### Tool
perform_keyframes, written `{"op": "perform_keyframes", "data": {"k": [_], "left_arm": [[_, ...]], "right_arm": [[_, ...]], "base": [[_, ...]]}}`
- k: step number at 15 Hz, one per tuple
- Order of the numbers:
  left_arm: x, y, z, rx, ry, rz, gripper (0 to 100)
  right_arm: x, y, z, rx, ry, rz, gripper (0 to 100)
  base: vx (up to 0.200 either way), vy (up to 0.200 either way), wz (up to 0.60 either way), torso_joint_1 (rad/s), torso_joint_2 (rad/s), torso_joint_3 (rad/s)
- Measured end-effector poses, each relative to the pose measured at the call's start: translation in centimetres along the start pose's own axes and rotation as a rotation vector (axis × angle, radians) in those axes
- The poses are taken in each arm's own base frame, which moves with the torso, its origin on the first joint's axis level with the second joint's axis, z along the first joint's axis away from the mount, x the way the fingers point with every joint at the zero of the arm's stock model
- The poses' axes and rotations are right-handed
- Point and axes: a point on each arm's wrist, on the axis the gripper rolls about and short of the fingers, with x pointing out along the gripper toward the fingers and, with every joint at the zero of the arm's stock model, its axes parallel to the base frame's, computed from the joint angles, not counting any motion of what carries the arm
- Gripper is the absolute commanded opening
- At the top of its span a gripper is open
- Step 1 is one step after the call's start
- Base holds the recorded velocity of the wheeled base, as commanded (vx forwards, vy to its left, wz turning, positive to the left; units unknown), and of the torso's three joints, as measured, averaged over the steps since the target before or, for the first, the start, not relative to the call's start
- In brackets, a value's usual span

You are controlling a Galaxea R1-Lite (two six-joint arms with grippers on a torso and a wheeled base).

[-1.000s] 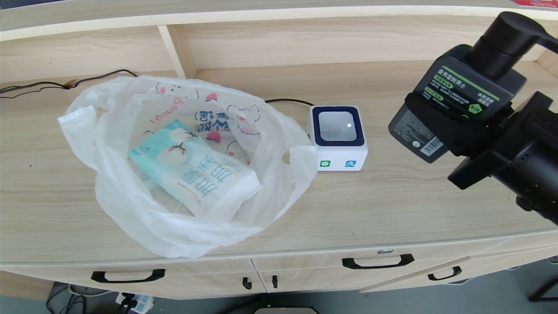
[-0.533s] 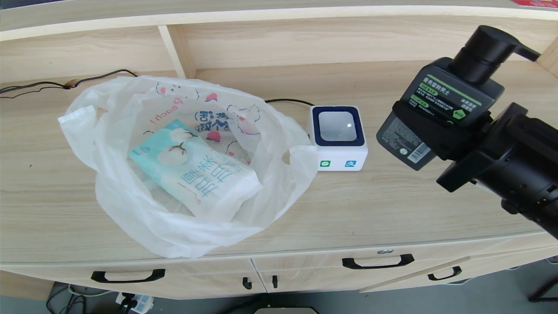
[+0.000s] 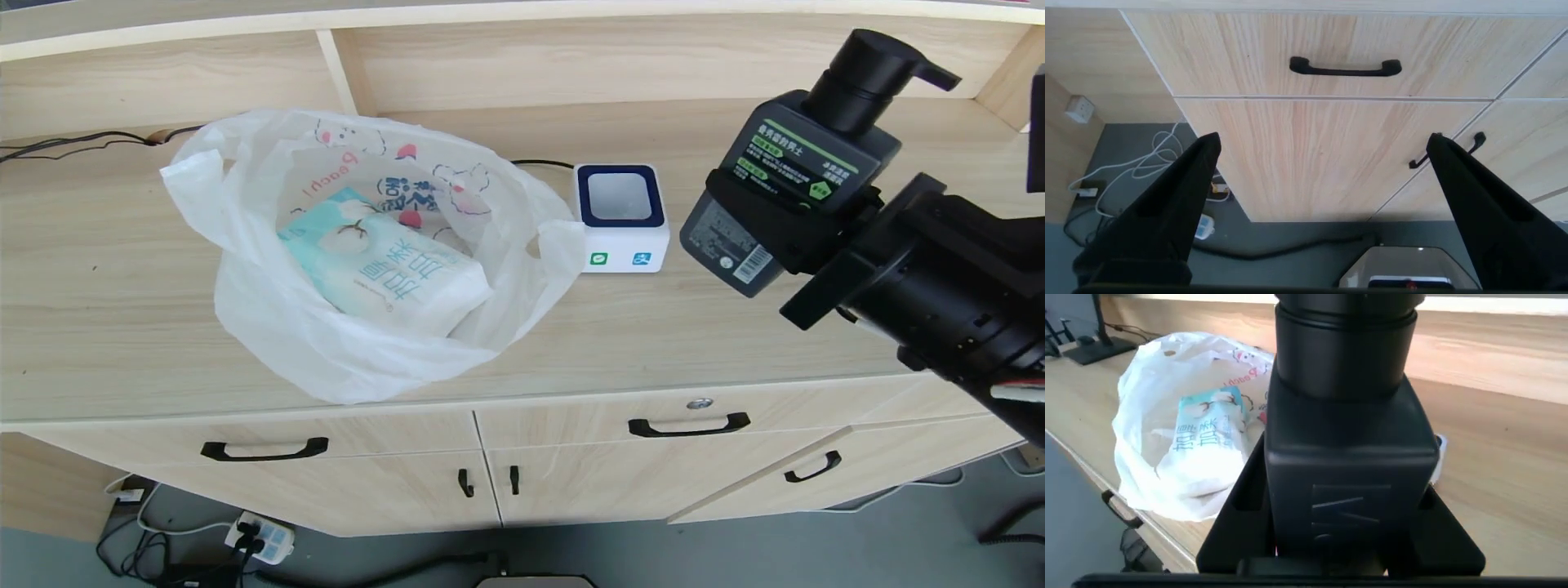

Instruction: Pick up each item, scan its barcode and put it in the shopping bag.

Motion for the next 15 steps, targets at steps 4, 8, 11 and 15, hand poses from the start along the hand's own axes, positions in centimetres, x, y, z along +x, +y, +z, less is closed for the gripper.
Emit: {"op": "perform_keyframes", "data": {"k": [4,8,11,15], "left_arm": [[0.0,0.0,0.0,0.000,-0.001,0.000,100],[0.0,0.0,0.0,-0.001,-0.001,0.000,100],[0.0,0.0,0.0,-0.001,-0.002,0.001,100],[0.0,0.0,0.0,-0.002,-0.002,0.000,100]], "right_arm": [[2.8,-0.2,0.0,0.009,-0.030,-0.002,0],[3.3,-0.2,-0.6,0.013,-0.022,-0.001,0],[4.2,-0.3,-0.9,0.018,-0.026,-0.002,0],[6.0,-3.5,-4.0,-0.059,-0.010,0.023,0]], "base": [[0.000,0.000,0.60,0.091,-0.15,-0.068],[0.000,0.000,0.60,0.067,-0.14,-0.068],[0.000,0.000,0.40,0.050,-0.09,-0.039],[0.000,0.000,0.00,0.000,0.00,0.000]]}}
